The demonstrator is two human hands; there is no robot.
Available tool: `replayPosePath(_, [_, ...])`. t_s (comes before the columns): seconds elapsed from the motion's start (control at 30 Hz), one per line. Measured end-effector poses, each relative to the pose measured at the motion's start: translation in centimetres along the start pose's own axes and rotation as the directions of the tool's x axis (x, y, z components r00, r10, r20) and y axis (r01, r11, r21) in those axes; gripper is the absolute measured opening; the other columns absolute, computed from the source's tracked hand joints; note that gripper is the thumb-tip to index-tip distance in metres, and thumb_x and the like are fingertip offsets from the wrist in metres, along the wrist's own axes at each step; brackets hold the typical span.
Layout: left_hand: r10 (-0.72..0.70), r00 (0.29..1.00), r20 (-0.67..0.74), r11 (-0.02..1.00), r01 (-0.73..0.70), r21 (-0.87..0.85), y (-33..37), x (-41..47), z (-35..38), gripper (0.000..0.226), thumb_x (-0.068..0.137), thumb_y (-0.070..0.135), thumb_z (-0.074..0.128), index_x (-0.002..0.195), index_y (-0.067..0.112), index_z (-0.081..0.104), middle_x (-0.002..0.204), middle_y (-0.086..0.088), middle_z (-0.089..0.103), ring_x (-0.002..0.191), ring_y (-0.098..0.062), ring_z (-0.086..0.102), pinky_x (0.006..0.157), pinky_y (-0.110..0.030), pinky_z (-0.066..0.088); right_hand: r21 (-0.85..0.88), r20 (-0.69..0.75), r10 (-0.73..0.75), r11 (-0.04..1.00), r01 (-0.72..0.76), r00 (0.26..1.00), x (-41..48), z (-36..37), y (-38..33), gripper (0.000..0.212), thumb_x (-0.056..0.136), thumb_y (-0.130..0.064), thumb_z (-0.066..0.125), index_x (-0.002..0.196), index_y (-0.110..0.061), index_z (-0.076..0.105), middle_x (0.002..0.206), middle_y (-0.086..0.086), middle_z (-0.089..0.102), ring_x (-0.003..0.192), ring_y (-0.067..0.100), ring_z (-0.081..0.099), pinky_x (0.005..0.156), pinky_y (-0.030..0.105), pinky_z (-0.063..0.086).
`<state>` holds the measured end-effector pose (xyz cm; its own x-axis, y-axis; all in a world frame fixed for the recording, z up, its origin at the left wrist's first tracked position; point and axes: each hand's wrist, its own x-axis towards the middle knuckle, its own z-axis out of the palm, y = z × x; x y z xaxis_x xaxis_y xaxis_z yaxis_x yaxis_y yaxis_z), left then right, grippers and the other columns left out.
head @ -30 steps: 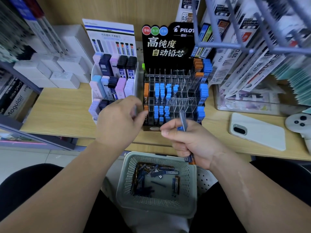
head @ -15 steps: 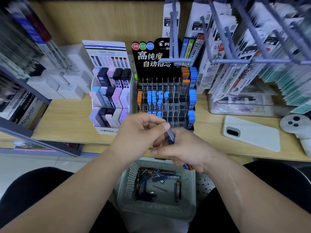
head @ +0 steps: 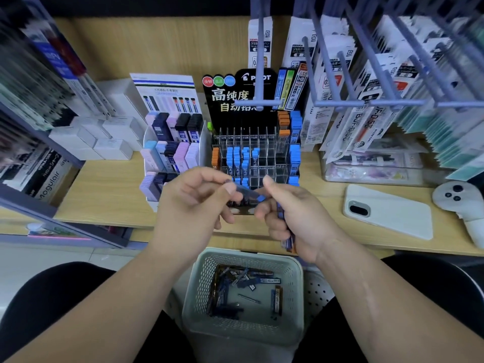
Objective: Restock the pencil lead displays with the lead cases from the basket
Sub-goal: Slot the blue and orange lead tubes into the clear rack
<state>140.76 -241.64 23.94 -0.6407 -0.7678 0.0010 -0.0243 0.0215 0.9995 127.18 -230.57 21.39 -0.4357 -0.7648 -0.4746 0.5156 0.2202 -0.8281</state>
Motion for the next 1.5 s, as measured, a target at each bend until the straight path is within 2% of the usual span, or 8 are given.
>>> replayPosePath(0.3, [-0.080, 0.968, 0.236, 0.985, 0.040, 0.169, -0.8, -0.8, -0.2, 0.010, 0.081, 0.020, 0.076, 0.081, 0.010, 0.074, 0.072, -0.008, 0.073, 0.063, -0.022, 0.070, 0.055, -0.023, 0.051, 0.086, -0.179, -0.134, 0.985, 0.151, 0.975, 0.6, -0.2, 0.2, 0.014, 0.095, -0.012, 0.068, 0.107, -0.012, 0.060, 0.093, 0.014, 0.077, 0.042, 0.010, 0.028, 0.040, 0.022, 0.027])
replayPosePath(0.43, [-0.154, 0.963, 0.221, 0.968, 0.103, 0.228, -1.3, 0.1, 0.5, 0.021, 0.086, 0.007, 0.074, 0.097, 0.024, 0.068, 0.076, -0.003, 0.074, 0.062, -0.016, 0.066, 0.059, -0.025, 0.049, 0.012, -0.161, -0.185, 0.982, 0.189, 0.970, 0.4, -0.3, 0.4, 0.011, 0.090, -0.011, 0.073, 0.096, -0.011, 0.063, 0.068, 0.001, 0.069, 0.043, 0.011, 0.026, 0.046, 0.025, 0.022])
replayPosePath(0.53, [-0.138, 0.956, 0.260, 0.962, 0.067, 0.265, -1.4, 0.8, 1.1, 0.034, 0.087, 0.007, 0.073, 0.109, 0.032, 0.064, 0.074, -0.001, 0.072, 0.062, -0.015, 0.058, 0.064, -0.033, 0.050, -0.031, -0.140, -0.207, 0.978, 0.204, 0.968, 0.4, -0.1, 0.6, 0.009, 0.086, -0.011, 0.078, 0.086, -0.013, 0.069, 0.077, 0.025, 0.064, 0.042, 0.013, 0.026, 0.048, 0.029, 0.020])
replayPosePath(0.63, [-0.103, 0.950, 0.295, 0.957, 0.013, 0.291, -1.8, 1.3, 1.5, 0.034, 0.089, 0.007, 0.069, 0.112, 0.033, 0.065, 0.073, -0.002, 0.070, 0.062, -0.022, 0.057, 0.069, -0.044, 0.054, -0.028, -0.145, -0.203, 0.979, 0.201, 0.968, 0.5, -0.3, 0.6, 0.014, 0.085, -0.010, 0.079, 0.076, -0.019, 0.073, 0.062, 0.005, 0.053, 0.043, 0.013, 0.026, 0.047, 0.029, 0.020])
replayPosePath(0.83, [-0.050, 0.982, 0.184, 0.957, -0.005, 0.289, -1.4, 3.3, 1.8, 0.021, 0.091, 0.007, 0.068, 0.098, 0.027, 0.067, 0.075, -0.003, 0.072, 0.061, -0.013, 0.062, 0.064, -0.031, 0.053, 0.080, -0.290, -0.123, 0.985, 0.152, 0.949, 0.9, -0.8, 0.1, 0.007, 0.093, -0.020, 0.073, 0.088, -0.015, 0.069, 0.068, 0.001, 0.063, 0.044, 0.010, 0.031, 0.040, 0.023, 0.027])
replayPosePath(1.0, [0.106, 0.988, 0.116, 0.948, -0.135, 0.287, -0.8, 6.0, 2.3, 0.018, 0.086, 0.004, 0.074, 0.093, 0.020, 0.073, 0.079, -0.009, 0.070, 0.070, -0.031, 0.068, 0.072, -0.046, 0.061, 0.115, -0.308, -0.088, 0.985, 0.129, 0.947, 1.4, -1.0, -0.1, 0.015, 0.095, -0.023, 0.070, 0.099, -0.009, 0.066, 0.066, 0.000, 0.060, 0.045, 0.010, 0.031, 0.038, 0.021, 0.026])
replayPosePath(1.17, [0.201, 0.968, 0.152, 0.839, -0.250, 0.484, -0.4, 8.3, 2.7, 0.011, 0.083, 0.009, 0.078, 0.086, 0.020, 0.075, 0.073, 0.007, 0.068, 0.061, -0.004, 0.060, 0.063, -0.017, 0.053, 0.122, -0.295, -0.076, 0.986, 0.117, 0.952, 1.4, -1.2, -0.3, 0.016, 0.095, -0.026, 0.069, 0.097, -0.010, 0.067, 0.065, -0.001, 0.059, 0.046, 0.009, 0.032, 0.038, 0.021, 0.026])
replayPosePath(1.5, [0.299, 0.934, 0.198, 0.708, -0.356, 0.610, -1.0, 9.8, 2.7, 0.008, 0.085, 0.009, 0.076, 0.091, 0.014, 0.075, 0.073, 0.018, 0.061, 0.057, 0.012, 0.052, 0.060, -0.004, 0.037, 0.142, -0.257, -0.064, 0.985, 0.103, 0.964, 1.4, -1.1, -0.4, 0.015, 0.094, -0.028, 0.070, 0.090, -0.013, 0.067, 0.067, 0.001, 0.055, 0.047, 0.010, 0.032, 0.039, 0.020, 0.025])
